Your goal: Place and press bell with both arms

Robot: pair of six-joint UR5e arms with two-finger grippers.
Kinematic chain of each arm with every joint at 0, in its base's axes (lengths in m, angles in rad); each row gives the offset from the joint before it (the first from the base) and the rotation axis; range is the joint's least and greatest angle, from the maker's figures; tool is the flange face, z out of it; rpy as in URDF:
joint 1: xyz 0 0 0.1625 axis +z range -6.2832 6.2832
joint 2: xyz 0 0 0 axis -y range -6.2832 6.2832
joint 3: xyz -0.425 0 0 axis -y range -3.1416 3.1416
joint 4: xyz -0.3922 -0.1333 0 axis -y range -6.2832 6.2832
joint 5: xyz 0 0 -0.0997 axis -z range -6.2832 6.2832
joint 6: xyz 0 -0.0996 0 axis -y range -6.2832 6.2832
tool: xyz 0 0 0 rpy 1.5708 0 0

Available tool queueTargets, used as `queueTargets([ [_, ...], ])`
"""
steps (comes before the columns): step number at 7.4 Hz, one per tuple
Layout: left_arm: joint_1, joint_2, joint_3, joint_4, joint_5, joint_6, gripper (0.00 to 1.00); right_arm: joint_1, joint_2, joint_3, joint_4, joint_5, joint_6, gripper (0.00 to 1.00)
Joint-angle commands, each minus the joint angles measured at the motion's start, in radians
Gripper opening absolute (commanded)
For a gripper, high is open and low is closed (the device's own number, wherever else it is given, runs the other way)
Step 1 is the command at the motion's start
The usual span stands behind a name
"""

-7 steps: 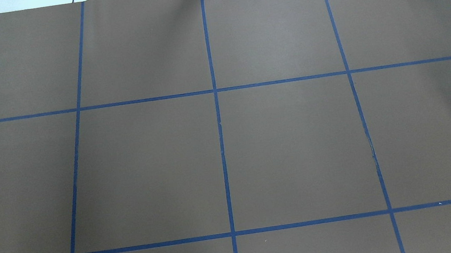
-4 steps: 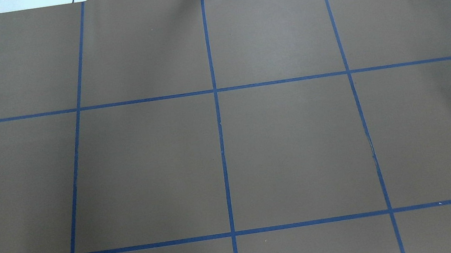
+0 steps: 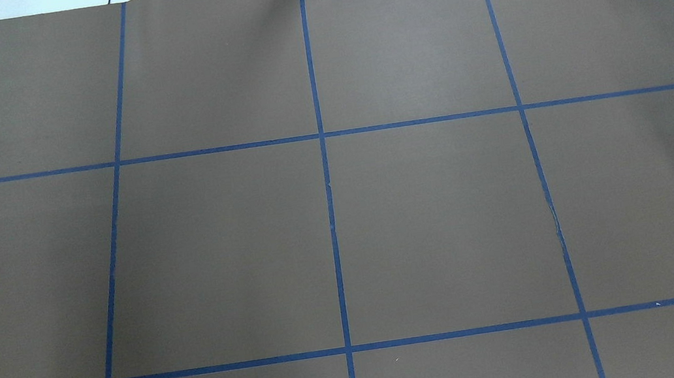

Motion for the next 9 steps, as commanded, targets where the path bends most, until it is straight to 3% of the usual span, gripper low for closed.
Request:
queueTargets([
  [1,0.130,0.046,0.086,-0.007,0.040,-0.297,1.00,0.000,0.001,-0.002,0.000,-0.001,-0.002,1.00],
  [5,0.329,0.043,0.287,-0.085,0.037,-0.701,1.00,-0.003,0.013,-0.004,0.002,-0.004,-0.005,1.00],
  [9,0.498,0.028,0.412,-0.164,-0.027,-0.901,1.00,-0.003,0.024,-0.002,0.014,-0.004,-0.007,1.00],
])
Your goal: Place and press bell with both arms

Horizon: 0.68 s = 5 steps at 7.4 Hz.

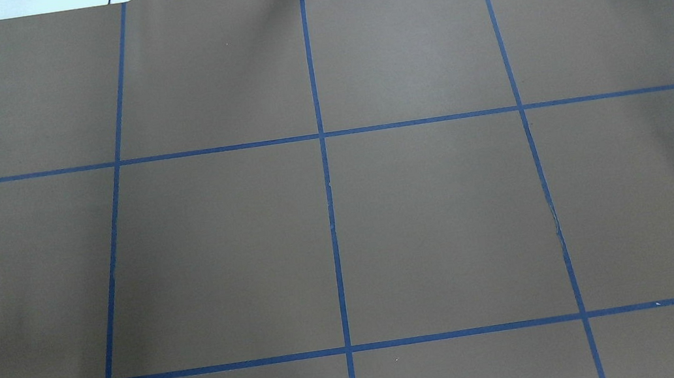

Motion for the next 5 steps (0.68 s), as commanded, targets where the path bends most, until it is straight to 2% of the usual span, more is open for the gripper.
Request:
queueTargets([
  [1,0.060,-0.001,0.043,-0.016,-0.039,-0.067,1.00,0.000,0.001,0.001,0.001,0.000,-0.001,1.00],
  [3,0.109,-0.003,0.109,-0.087,-0.065,-0.110,1.00,0.000,0.001,0.001,0.001,0.001,-0.001,1.00],
  [5,0.128,-0.001,0.141,-0.105,-0.067,-0.138,1.00,0.000,0.001,0.001,0.001,0.001,-0.001,1.00],
])
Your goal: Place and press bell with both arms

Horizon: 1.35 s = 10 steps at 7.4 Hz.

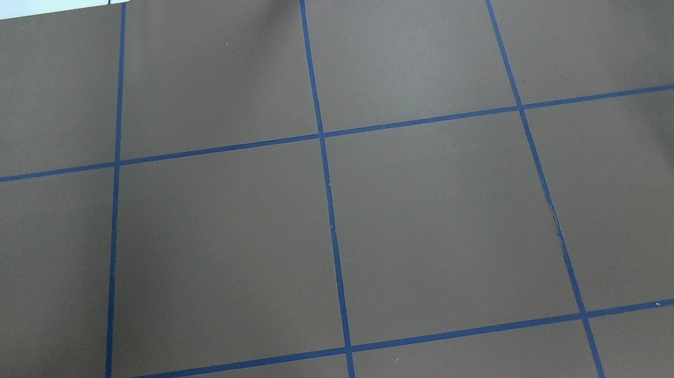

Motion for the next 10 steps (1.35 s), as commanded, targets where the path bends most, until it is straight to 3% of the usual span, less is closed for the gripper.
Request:
queueTargets([
  [1,0.037,0.000,0.026,-0.028,-0.027,-0.032,1.00,0.000,0.000,0.003,0.002,0.000,0.001,1.00],
  [4,0.108,-0.005,0.082,-0.071,-0.056,-0.092,1.00,0.000,0.000,0.005,0.002,0.000,-0.002,1.00],
  [10,0.125,-0.005,0.163,-0.119,-0.055,-0.119,1.00,-0.003,-0.001,0.005,0.002,0.000,-0.002,1.00],
])
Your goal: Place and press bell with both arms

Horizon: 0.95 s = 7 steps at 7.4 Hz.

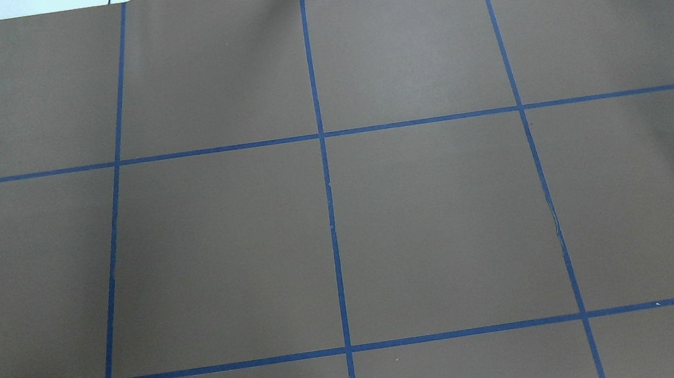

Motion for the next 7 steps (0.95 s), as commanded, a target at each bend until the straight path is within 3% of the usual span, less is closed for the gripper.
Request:
queueTargets([
  [1,0.001,0.000,0.024,-0.020,0.001,-0.001,1.00,0.000,0.000,-0.001,0.000,0.000,0.000,1.00],
  [5,0.023,-0.002,0.037,-0.028,-0.001,-0.009,0.98,0.000,0.000,-0.001,0.000,0.000,-0.002,1.00],
  [7,0.035,0.000,0.046,-0.028,-0.001,-0.029,0.54,0.000,0.000,-0.001,0.000,-0.002,-0.002,1.00],
])
